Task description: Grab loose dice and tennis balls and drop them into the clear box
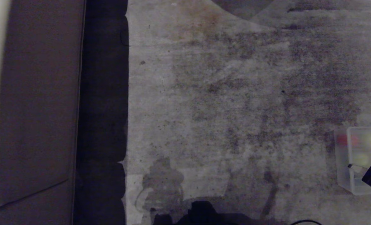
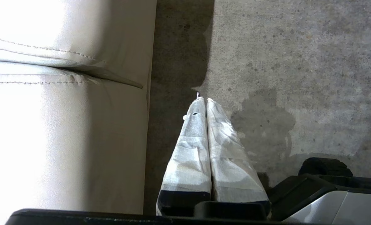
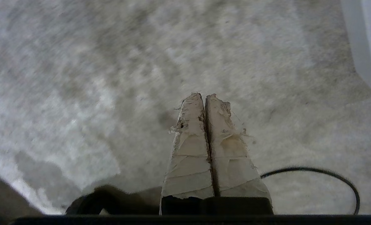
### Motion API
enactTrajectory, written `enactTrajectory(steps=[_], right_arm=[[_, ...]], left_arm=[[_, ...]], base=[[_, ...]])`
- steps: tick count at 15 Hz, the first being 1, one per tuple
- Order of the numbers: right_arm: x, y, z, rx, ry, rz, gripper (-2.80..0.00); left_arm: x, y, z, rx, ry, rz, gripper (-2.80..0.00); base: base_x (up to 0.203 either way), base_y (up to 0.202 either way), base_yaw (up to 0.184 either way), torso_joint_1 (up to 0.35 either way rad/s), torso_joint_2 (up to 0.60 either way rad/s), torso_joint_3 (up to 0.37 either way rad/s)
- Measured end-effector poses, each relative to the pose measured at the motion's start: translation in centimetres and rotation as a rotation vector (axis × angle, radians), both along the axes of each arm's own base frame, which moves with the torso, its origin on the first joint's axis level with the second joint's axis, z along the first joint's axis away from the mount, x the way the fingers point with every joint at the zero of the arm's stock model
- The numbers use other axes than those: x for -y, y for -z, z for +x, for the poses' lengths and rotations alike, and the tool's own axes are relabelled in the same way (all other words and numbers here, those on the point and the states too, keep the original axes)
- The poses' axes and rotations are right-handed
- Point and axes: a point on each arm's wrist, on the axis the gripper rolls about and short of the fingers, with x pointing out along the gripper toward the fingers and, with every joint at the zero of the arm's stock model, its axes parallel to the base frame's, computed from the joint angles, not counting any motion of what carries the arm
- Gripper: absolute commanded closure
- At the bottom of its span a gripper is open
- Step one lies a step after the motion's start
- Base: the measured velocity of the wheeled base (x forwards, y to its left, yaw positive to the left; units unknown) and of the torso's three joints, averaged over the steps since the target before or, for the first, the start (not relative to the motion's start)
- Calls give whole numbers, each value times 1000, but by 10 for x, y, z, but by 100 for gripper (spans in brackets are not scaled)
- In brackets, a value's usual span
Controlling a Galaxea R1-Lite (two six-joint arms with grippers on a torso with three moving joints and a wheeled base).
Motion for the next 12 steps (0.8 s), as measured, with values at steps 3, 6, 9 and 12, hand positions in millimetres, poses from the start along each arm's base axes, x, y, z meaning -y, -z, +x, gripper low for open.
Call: enactTrajectory(steps=[3,6,9,12], right_arm=[[-15,-22,-17,-22,-28,-43,0],[-42,-48,-43,-43,-87,-113,0],[-88,-61,-78,-53,-178,-188,0],[-126,-59,-120,-54,-232,-283,0]], left_arm=[[0,0,0,0,0,0,0],[0,0,0,0,0,0,0],[0,0,0,0,0,0,0],[0,0,0,0,0,0,0]], base=[[0,0,0,0,0,0],[0,0,0,0,0,0],[0,0,0,0,0,0],[0,0,0,0,0,0]])
